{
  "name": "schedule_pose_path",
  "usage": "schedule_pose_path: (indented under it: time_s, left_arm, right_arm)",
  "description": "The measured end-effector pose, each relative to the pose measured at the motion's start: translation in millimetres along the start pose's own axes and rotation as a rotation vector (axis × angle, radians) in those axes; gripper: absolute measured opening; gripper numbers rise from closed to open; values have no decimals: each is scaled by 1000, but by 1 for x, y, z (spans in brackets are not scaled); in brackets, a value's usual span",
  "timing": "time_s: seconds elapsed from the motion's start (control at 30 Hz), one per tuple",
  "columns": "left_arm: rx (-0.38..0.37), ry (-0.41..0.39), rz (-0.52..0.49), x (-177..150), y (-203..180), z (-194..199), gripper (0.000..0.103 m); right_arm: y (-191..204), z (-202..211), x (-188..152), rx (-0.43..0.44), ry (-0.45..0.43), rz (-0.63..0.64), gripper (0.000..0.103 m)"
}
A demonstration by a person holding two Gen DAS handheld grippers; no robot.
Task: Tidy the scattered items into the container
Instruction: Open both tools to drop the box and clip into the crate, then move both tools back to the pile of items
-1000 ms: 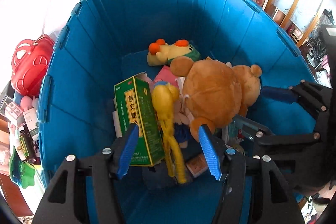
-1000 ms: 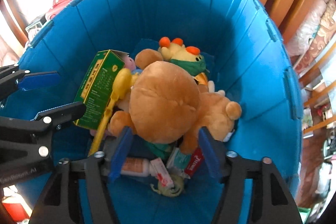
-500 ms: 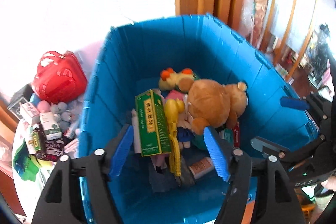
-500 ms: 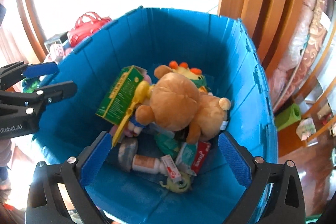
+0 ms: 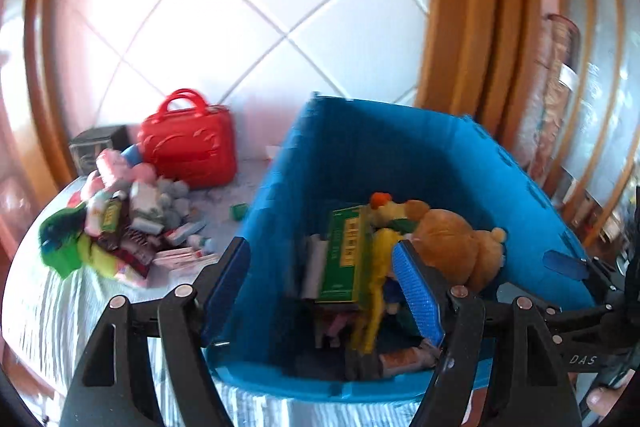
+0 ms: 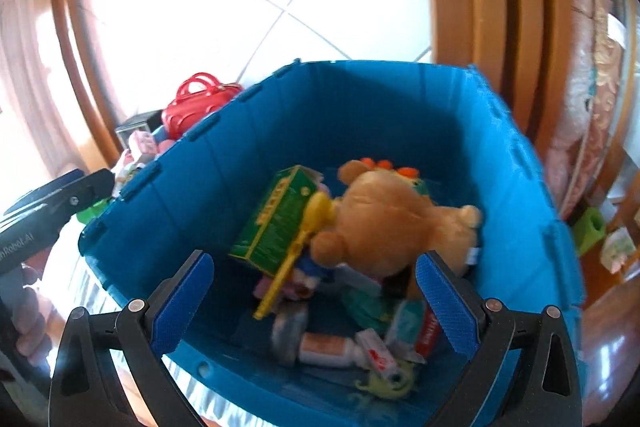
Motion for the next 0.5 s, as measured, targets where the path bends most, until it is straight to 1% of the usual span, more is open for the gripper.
schedule_pose_path:
  time_s: [0.17,0.3,0.4,0.5]
  left_arm:
    - [90,17,71,-17,45,12,73]
    - [133,10,113,-37,88,21,73]
    - [162,10,142,-59,127,29,73]
    - [192,24,167,-86,177,36,73]
  right_arm:
    - [33,-6,-1,60,7,36,103]
    - [75,-2,-3,101,-17,87,103]
    - [114,2,-9,139,-47,113,103]
    - [165,2,-20,165,-73,143,103]
Point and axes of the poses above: each gripper's, at about its wrist camera, not at the fingertips, and z roughly against the way its jaws point, y to its left, x to its top, the point moved 2 cm from there along -z, roughly the way its jaws point, and after that the axes turned 15 degrees about -z, right-handed, at the moved point
